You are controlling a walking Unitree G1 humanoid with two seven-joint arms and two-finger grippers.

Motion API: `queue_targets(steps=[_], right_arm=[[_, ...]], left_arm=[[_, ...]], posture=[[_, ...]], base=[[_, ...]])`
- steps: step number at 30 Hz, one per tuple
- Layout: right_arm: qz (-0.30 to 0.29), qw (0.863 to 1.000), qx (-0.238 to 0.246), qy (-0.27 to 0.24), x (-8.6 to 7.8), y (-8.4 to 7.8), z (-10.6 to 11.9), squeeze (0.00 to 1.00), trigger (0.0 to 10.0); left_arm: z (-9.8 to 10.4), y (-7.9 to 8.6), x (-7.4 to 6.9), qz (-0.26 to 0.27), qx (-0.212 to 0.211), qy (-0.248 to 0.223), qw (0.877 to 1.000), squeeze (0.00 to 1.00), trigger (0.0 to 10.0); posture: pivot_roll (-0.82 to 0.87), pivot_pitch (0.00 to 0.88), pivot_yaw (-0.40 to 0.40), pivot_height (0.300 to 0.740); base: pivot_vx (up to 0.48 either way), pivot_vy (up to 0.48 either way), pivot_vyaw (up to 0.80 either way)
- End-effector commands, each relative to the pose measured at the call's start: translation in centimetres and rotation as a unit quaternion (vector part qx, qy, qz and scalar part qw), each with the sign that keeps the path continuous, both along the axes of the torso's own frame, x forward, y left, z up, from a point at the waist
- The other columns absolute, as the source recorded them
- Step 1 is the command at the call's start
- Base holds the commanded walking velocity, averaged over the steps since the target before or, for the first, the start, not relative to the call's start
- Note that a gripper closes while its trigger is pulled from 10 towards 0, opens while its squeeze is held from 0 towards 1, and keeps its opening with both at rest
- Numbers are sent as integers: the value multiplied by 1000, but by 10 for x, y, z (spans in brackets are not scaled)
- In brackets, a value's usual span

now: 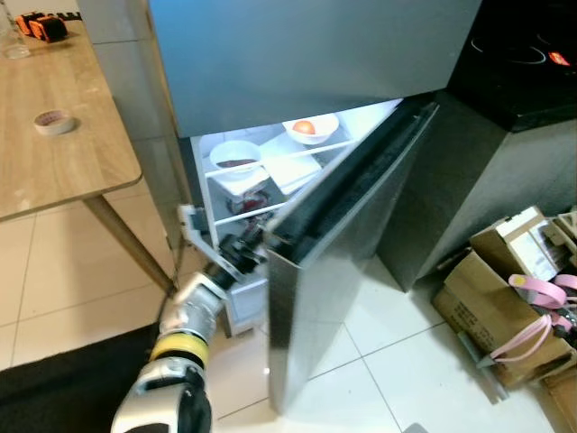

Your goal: Restocking fridge

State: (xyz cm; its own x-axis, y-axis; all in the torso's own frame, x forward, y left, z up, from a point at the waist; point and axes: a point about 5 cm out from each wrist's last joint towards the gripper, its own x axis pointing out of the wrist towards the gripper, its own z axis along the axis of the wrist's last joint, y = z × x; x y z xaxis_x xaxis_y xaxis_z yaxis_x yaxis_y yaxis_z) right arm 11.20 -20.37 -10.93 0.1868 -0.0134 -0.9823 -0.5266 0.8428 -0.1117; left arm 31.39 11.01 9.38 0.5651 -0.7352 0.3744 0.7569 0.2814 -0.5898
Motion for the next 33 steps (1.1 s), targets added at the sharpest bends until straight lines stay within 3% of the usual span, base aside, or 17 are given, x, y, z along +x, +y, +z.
queue_targets(steps=[1,3,7,14,16,18,21,24,25,26,27,29,30,31,32,33], right_arm=[[0,1000,-4,1,-1,-2,0,0,10000],[-2,1000,-5,1,-1,-3,0,0,10000],[-1,1000,-5,2,-2,-3,0,0,10000],[-1,1000,-6,2,-2,-3,0,0,10000],[-2,1000,-5,1,-2,-3,0,0,10000],[-3,1000,-5,0,-2,-3,0,0,10000],[-3,1000,-5,-1,-2,-3,0,0,10000],[-4,1000,-5,-3,-1,-3,0,0,10000],[-7,1000,-3,-6,-1,-2,0,0,10000],[-7,1000,-3,-6,-1,-2,0,0,10000],[-13,1000,0,-11,0,-2,0,0,10000],[-21,1000,4,-18,0,-2,0,0,10000],[-22,1000,5,-19,1,-2,0,0,10000],[-21,1000,4,-21,1,-2,0,0,10000],[-21,1000,4,-21,1,-2,0,0,10000],[-20,1000,4,-21,1,-2,0,0,10000]], left_arm=[[1,-39,-13,-103,-5,-10,995,0,10000],[3,-60,-26,-161,-22,-19,986,0,10000],[10,-74,-35,-206,-46,-26,977,0,10000],[12,-77,-39,-213,-49,-25,976,0,10000],[2,-69,-36,-182,-27,-6,983,0,10000],[-21,-42,-29,-107,29,37,993,0,10000],[-40,-22,-28,-52,89,66,992,0,10000],[-52,-8,-29,-19,115,96,989,0,10000],[-65,8,-30,29,147,127,981,0,10000],[-65,8,-30,29,147,127,981,0,10000],[-81,28,-34,92,208,168,959,0,10000],[-100,55,-43,165,280,213,921,0,10000],[-104,61,-47,178,294,222,912,0,10000],[-111,72,-53,205,309,244,896,0,10000],[-111,72,-53,205,309,244,896,0,10000],[-117,81,-59,229,322,263,880,0,10000]], posture=[[-35,0,-51,740],[-37,0,-52,740],[-35,0,-55,740],[-35,0,-55,740],[-34,0,-54,740],[-34,0,-54,740],[-34,0,-54,740],[-25,0,-58,740],[-24,0,-56,740],[-24,0,-56,740],[-24,0,-56,740],[-23,0,-55,740],[-23,0,-55,740],[-23,0,-55,740],[-23,0,-55,740],[-21,0,-56,740]], base=[[0,0,0],[0,0,0],[0,0,0],[0,0,0],[0,0,0],[0,0,0],[0,0,0],[0,0,0],[0,0,0],[0,0,0],[0,0,0],[0,0,0],[0,0,0],[0,0,0],[0,0,0],[0,0,0]])
